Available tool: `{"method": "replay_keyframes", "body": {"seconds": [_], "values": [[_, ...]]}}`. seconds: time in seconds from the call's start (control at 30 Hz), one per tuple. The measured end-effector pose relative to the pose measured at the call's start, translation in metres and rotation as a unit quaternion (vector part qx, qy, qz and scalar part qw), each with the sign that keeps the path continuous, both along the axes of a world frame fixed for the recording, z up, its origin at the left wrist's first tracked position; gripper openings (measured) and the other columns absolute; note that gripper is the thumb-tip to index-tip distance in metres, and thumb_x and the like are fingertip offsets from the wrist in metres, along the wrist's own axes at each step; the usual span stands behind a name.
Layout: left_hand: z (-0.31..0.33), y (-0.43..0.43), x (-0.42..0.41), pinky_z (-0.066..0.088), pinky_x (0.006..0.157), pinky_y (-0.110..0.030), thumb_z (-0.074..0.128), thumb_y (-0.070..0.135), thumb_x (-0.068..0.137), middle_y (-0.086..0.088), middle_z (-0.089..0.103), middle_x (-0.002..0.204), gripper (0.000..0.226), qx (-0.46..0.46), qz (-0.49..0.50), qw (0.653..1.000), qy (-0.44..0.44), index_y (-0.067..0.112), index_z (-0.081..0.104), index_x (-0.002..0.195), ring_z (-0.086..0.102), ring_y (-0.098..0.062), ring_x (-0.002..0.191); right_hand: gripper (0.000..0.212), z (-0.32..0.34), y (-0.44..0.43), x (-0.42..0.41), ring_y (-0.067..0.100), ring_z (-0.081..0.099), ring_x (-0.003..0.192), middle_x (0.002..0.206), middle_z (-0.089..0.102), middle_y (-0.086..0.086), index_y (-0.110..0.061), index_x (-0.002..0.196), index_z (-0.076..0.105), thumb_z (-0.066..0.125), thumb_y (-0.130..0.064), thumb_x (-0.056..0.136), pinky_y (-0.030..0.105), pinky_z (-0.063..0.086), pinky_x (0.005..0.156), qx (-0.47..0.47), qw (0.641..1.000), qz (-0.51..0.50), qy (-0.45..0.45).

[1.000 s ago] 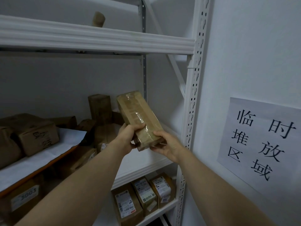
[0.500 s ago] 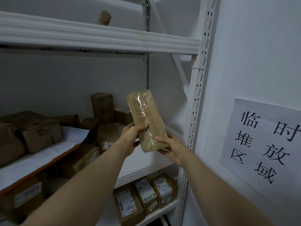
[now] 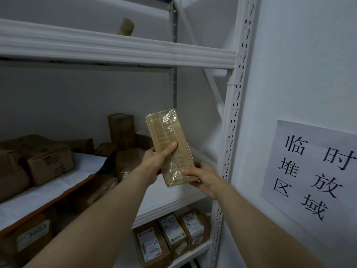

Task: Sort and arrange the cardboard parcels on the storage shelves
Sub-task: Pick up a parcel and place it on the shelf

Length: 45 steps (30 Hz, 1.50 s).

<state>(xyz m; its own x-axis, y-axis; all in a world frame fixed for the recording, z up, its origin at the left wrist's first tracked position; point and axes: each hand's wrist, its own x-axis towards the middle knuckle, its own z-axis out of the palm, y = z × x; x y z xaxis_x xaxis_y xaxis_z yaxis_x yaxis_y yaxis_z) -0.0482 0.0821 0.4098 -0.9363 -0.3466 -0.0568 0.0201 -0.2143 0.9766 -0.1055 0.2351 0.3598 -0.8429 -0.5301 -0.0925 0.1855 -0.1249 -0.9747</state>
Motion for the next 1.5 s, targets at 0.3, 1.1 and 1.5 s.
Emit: {"method": "replay_keyframes", "body": {"seconds": [0.3,1.1,1.5], "values": [[0.004,0.008,0.002,0.040,0.101,-0.046,0.083,0.046,0.061,0.001,0.056,0.120,0.096,-0.026,0.026,0.999,-0.003,0.017,0.033,0.137,0.051,-0.025,0.117,0.095,0.004,-0.015,0.009,0.016,0.051,0.116,0.123,0.051,0.000,-0.016,0.126,0.044,0.093,-0.031,0.046,0.037,0.049,0.098,0.183,0.939,-0.206,0.206],[0.000,0.031,0.017,0.052,0.082,-0.048,0.059,0.061,0.080,-0.018,0.059,0.111,0.067,0.125,-0.057,0.976,-0.169,0.016,0.046,0.127,0.060,-0.038,0.098,0.052,0.036,0.030,0.036,0.035,0.060,0.109,0.102,0.062,0.016,-0.016,0.096,0.056,0.064,-0.064,0.078,0.049,0.050,0.097,-0.004,0.987,-0.079,-0.136],[0.003,0.065,0.037,0.047,0.077,-0.040,0.071,0.022,0.078,-0.007,0.059,0.105,0.046,-0.118,-0.121,0.974,-0.150,0.017,0.046,0.116,0.056,-0.026,0.096,0.042,0.023,0.082,0.048,0.024,0.056,0.108,0.111,0.065,0.007,-0.019,0.110,0.062,0.069,-0.044,0.078,0.045,0.036,0.103,0.091,0.989,-0.109,-0.048]]}}
